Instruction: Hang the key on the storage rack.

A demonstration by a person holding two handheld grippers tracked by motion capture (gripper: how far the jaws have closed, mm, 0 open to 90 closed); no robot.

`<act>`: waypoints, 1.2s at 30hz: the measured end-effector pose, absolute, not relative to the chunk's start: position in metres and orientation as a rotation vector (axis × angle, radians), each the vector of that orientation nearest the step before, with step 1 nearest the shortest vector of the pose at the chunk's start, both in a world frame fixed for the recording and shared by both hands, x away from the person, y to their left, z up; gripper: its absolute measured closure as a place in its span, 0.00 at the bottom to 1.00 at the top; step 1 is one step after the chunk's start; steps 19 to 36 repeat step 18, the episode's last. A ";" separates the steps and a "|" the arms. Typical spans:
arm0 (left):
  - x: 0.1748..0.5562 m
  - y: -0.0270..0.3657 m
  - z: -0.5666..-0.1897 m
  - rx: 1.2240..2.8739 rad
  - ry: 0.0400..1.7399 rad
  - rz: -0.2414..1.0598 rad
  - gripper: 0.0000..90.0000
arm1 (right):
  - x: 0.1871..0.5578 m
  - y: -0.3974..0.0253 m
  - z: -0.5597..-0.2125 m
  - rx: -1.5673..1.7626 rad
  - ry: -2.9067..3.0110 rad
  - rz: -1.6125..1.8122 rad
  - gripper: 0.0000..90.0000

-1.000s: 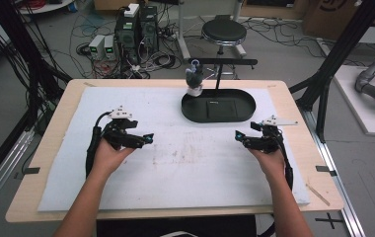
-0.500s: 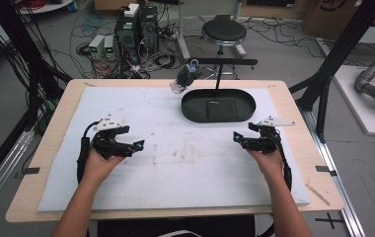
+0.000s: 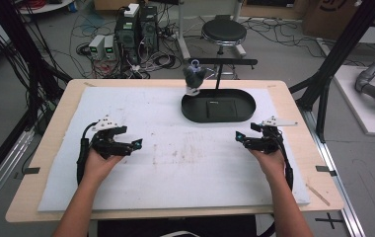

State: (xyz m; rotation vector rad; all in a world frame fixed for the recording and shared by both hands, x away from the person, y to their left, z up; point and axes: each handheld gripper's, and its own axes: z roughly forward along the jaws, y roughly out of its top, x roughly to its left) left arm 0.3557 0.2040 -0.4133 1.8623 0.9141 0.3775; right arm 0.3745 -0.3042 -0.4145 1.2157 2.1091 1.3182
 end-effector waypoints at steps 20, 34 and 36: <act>0.359 0.208 -0.416 1.838 0.943 0.359 0.14 | 0.376 -0.303 -0.417 1.225 2.117 1.298 0.21; 0.359 0.208 -0.416 1.838 0.943 0.359 0.14 | 0.376 -0.303 -0.417 1.225 2.117 1.298 0.21; 0.359 0.208 -0.416 1.838 0.943 0.359 0.14 | 0.376 -0.303 -0.417 1.225 2.117 1.298 0.21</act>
